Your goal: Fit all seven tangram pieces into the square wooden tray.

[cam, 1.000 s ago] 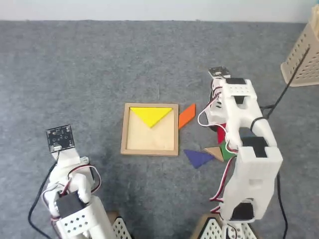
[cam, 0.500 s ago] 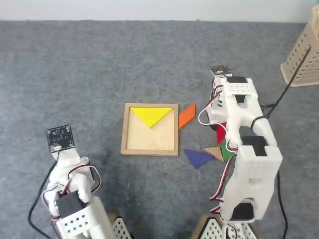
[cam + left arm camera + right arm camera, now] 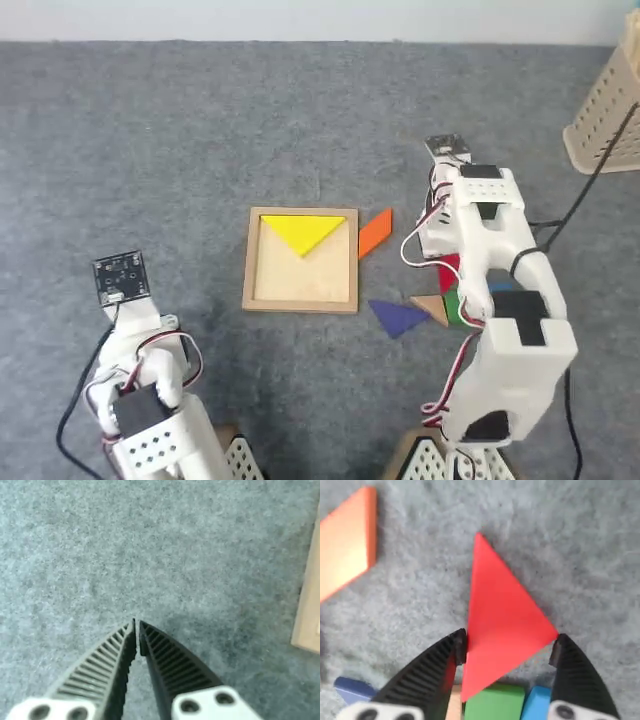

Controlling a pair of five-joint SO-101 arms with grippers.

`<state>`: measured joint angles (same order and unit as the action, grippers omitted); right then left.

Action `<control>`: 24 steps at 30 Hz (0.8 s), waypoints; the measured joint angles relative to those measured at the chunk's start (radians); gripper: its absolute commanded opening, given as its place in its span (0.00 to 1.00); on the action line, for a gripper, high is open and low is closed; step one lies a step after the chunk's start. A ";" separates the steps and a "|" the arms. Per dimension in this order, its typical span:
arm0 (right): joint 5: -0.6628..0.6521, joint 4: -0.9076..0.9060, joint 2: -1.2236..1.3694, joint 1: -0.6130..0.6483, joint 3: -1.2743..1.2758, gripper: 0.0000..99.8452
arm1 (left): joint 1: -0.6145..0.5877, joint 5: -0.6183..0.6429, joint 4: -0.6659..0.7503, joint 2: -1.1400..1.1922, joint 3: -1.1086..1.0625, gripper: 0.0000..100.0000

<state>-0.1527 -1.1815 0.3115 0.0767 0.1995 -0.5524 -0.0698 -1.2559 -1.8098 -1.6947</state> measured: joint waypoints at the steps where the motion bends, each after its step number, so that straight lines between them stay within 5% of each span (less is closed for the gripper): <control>1: 0.000 0.000 -0.005 0.000 0.000 0.23 | 0.000 0.000 0.000 0.000 0.000 0.01; 24: 0.003 0.005 0.086 0.011 -0.032 0.33 | 0.000 0.000 0.000 0.000 0.000 0.01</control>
<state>-0.1496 -1.1769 0.3974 0.0875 0.1672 -0.5524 -0.0698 -1.2559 -1.8098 -1.6947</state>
